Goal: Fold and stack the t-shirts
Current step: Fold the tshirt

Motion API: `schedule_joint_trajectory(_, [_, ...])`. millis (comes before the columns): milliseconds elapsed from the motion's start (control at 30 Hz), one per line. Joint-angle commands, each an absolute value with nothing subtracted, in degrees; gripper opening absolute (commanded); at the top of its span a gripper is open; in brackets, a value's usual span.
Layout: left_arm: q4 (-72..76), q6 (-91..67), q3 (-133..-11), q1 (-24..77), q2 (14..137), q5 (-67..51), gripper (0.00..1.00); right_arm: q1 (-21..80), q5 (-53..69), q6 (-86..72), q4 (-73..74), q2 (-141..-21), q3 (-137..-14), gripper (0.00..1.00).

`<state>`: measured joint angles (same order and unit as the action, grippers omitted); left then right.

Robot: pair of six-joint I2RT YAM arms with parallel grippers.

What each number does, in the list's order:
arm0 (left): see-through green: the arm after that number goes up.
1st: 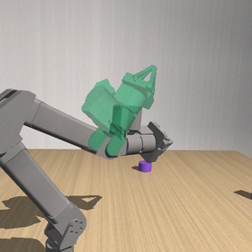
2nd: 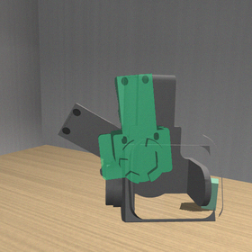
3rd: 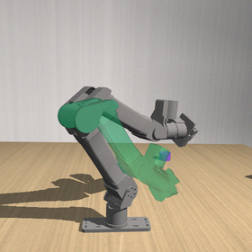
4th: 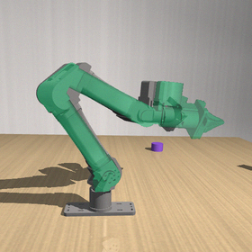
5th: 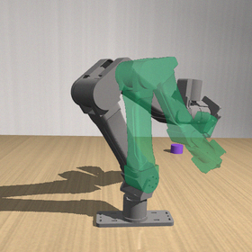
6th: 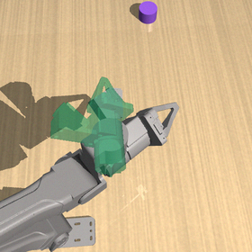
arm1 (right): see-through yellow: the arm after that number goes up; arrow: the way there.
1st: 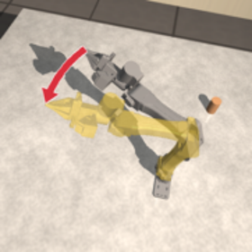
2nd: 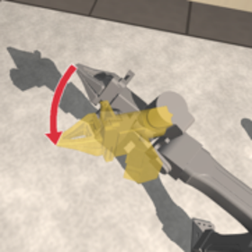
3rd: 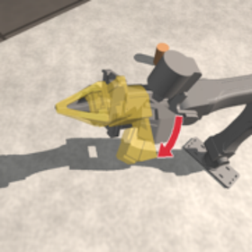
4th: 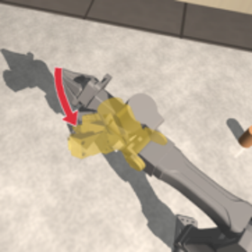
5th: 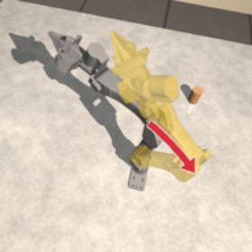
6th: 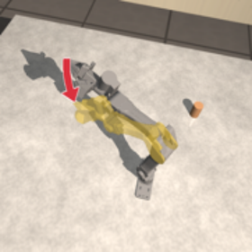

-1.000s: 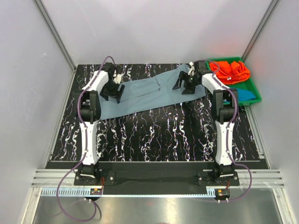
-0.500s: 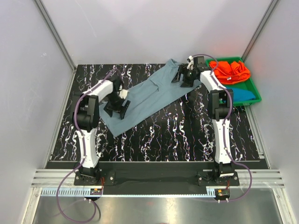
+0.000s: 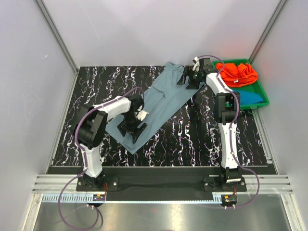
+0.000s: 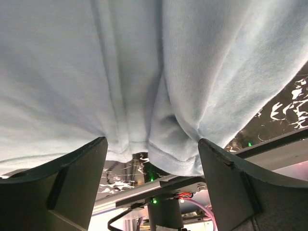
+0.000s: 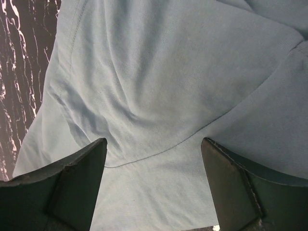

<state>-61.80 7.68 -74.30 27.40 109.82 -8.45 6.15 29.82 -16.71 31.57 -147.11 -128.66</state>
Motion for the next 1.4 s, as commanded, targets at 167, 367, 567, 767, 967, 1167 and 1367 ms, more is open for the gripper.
schedule_joint_trajectory(167, [-63.2, 9.3, -87.4, 18.8, 112.2, -4.8, 0.81, 5.3, 28.1, -12.6, 32.3, -135.7, -122.8, 0.88])
schedule_joint_trajectory(367, [-62.8, 10.4, -93.2, 14.4, 118.4, -5.2, 0.80, 5.4, 28.4, -14.0, 32.3, -129.7, -114.3, 0.88])
schedule_joint_trajectory(567, [-62.8, 9.8, -94.1, 11.9, 122.0, -6.9, 0.79, 5.4, 27.9, -14.6, 31.9, -129.8, -111.0, 0.88])
schedule_joint_trajectory(767, [-62.7, 10.4, -92.8, 10.6, 123.0, -7.6, 0.79, 5.4, 26.7, -15.6, 31.6, -134.0, -113.3, 0.88])
schedule_joint_trajectory(967, [-63.9, 10.0, -91.8, 10.5, 123.3, -9.2, 0.78, 5.4, 27.7, -17.3, 31.0, -138.3, -117.9, 0.88])
schedule_joint_trajectory(1167, [-63.2, 9.1, -86.8, 11.8, 120.9, -11.2, 0.77, 5.3, 28.8, -18.5, 30.5, -142.0, -121.4, 0.88])
schedule_joint_trajectory(1367, [-61.4, 8.0, -79.2, 14.6, 118.3, -12.0, 0.77, 5.4, 29.7, -19.1, 30.4, -144.8, -124.7, 0.88])
